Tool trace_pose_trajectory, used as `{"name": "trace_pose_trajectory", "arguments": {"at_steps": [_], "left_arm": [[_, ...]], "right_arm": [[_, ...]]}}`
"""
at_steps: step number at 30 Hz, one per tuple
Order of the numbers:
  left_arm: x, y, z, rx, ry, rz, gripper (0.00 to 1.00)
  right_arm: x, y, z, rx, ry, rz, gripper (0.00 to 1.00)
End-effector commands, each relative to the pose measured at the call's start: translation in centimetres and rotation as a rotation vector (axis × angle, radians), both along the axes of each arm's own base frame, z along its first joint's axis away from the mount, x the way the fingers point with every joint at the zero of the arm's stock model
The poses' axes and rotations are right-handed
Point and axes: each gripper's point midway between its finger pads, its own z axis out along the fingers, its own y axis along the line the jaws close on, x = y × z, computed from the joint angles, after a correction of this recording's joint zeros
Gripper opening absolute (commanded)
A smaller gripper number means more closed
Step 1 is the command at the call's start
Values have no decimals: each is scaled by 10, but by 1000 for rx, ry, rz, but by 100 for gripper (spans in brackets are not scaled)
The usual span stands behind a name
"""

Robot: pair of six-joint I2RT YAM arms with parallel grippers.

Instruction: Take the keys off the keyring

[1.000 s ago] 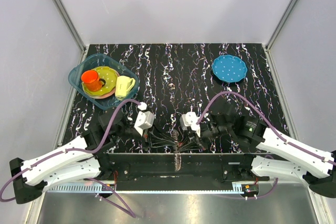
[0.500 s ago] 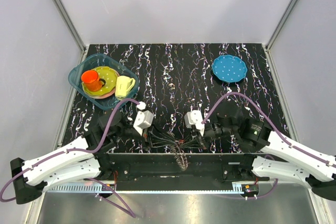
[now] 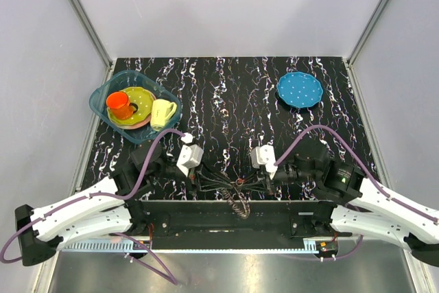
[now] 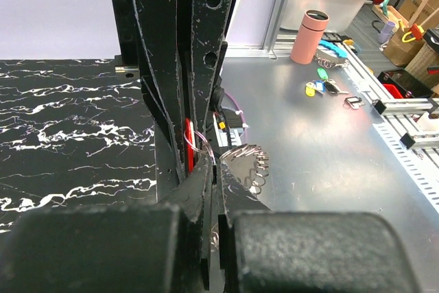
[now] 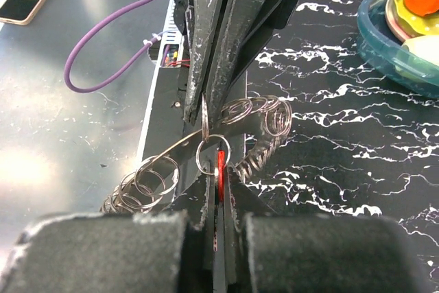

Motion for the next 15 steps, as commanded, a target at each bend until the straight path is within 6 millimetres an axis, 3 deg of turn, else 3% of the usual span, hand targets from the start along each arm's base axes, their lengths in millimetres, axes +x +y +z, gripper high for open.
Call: {"name": "trace_pose_trajectory", "arguments": {"at_steps": [1,8,15], "left_arm": [[-26,10,26,-67,-66,-140,0],[-31,9,20,-55,-48,-186,0],[-36,9,27,-86,-28,-216,0]], "right_arm": [[18,-5,29,104,-108,-98,0],[25,-11,36,129,-172,-137,0],[47,-9,18,71,-212,-219,0]]}}
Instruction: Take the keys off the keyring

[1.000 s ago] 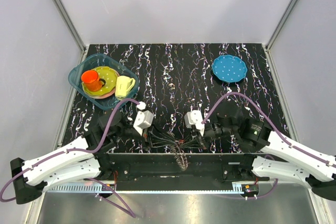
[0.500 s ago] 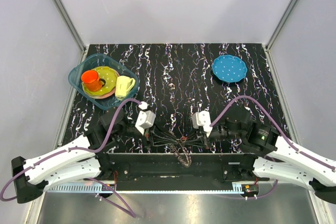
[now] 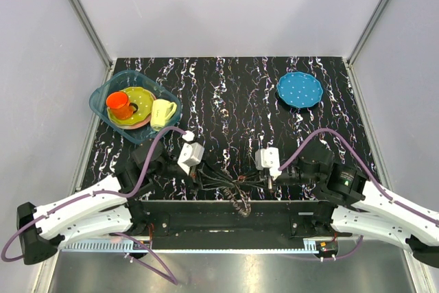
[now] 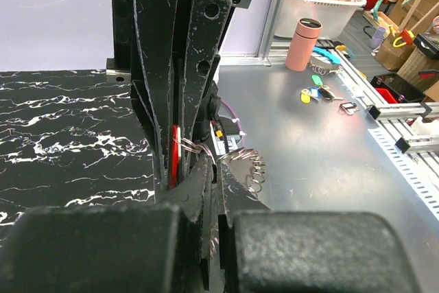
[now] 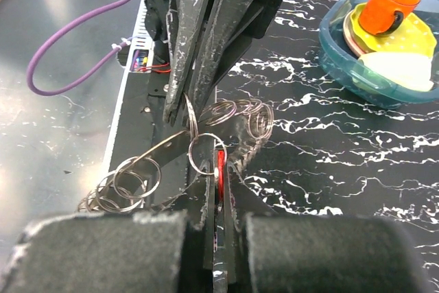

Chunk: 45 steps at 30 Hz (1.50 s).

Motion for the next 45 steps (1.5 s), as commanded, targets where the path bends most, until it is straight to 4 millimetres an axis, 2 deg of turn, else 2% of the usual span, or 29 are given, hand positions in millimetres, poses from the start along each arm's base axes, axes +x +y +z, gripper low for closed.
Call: {"name": "trace_pose_trajectory", "arguments": {"at_steps": [1,4,10,16,22,27,31,37,45], "left_arm": [[-35,13,21,-58,-21,-188,0],[-34,12,14,-28,-2,-186,0],[-31,6,0,23,41,-192,0],[-31,4,-6,52,55,-204,0],[-28,2,-16,81,66,-186,0],[-17,-1,-33,161,40,-139,0],[-6,-4,-33,188,-1,-86,0],[2,-8,-37,229,-37,-67,0],[9,-15,-43,266,-54,-63,0]], "right_arm": [[38,-5,11,26,-109,-180,0],[42,-7,20,45,-137,-201,0],[58,-19,51,121,-246,-300,0],[68,-25,62,157,-317,-357,0],[62,-27,84,231,-338,-342,0],[46,-19,85,223,-303,-246,0],[35,-16,84,226,-273,-186,0],[33,-19,80,220,-259,-186,0],[32,-19,89,240,-255,-185,0]]}}
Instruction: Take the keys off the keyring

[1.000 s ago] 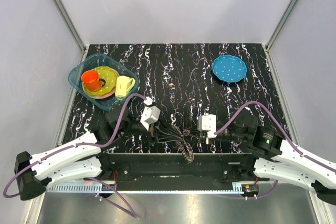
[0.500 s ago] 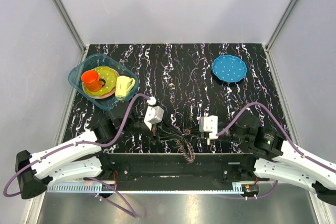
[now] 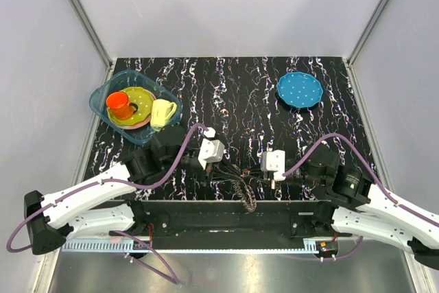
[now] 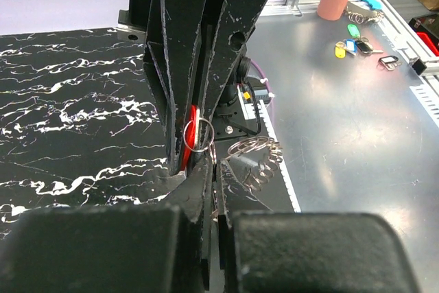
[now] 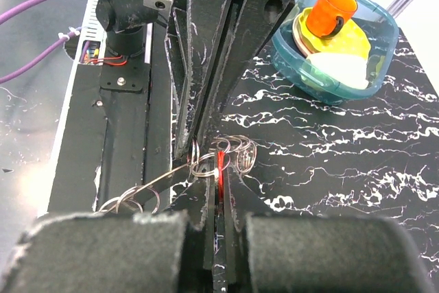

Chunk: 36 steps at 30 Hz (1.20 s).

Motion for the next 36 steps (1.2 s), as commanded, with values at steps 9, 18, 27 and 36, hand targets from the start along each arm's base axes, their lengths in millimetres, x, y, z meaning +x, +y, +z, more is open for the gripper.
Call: {"name": "trace_pose_trajectory", "arguments": {"at_steps": [9,18,27,36], "left_arm": [[-11,0,-25,112,42,-69,0],[-4,-5,-29,119,74,-25,0],[-8,-12,-27,28,132,-32,0],[-8,-17,-24,-63,183,-21,0]], "right_arm": [[16,-2,71,197,-62,-87,0],[32,6,46,91,27,-159,0],[41,8,36,15,90,-214,4],[42,10,20,-52,87,-205,18]]}}
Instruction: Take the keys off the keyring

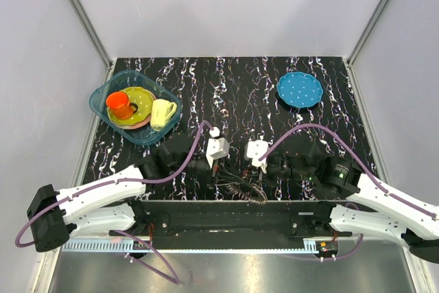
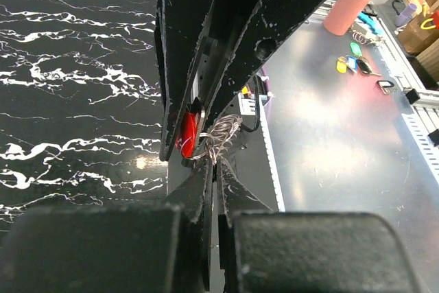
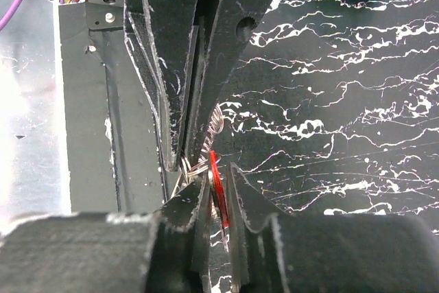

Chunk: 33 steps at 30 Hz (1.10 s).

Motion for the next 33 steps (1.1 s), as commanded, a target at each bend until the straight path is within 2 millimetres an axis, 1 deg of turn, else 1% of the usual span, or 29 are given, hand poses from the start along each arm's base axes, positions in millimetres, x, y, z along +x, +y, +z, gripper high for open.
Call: {"name": "trace_pose_trajectory", "arguments": {"at_steps": [1,6,11,14,17,19,20,27,33], "left_arm": [[-20,-6,24,-120,6,-94,0],[-21,-7,29,-167,10,-100,0],[-21,-11,26,-172,18,-114,0],[-20,-13,27,-188,16,-114,0],[-20,-14,28,-202,11,-119,0],[-21,-14,28,-213,7,-122,0],[-21,-14,28,-216,5,-123,0],[-18,-16,31,-220,-13,-117,0],[-16,-16,33,-237,-28,-103,0]], "right_arm": [[28,16,62,173,-143,-75,19],[27,20,54,151,-125,-55,21],[26,20,54,147,-127,-49,34],[25,20,54,133,-129,-40,40],[26,21,50,114,-125,-34,40],[26,21,51,111,-126,-32,41],[26,22,49,103,-123,-31,42],[29,20,51,97,-136,-46,48],[30,17,50,70,-147,-40,52]]}}
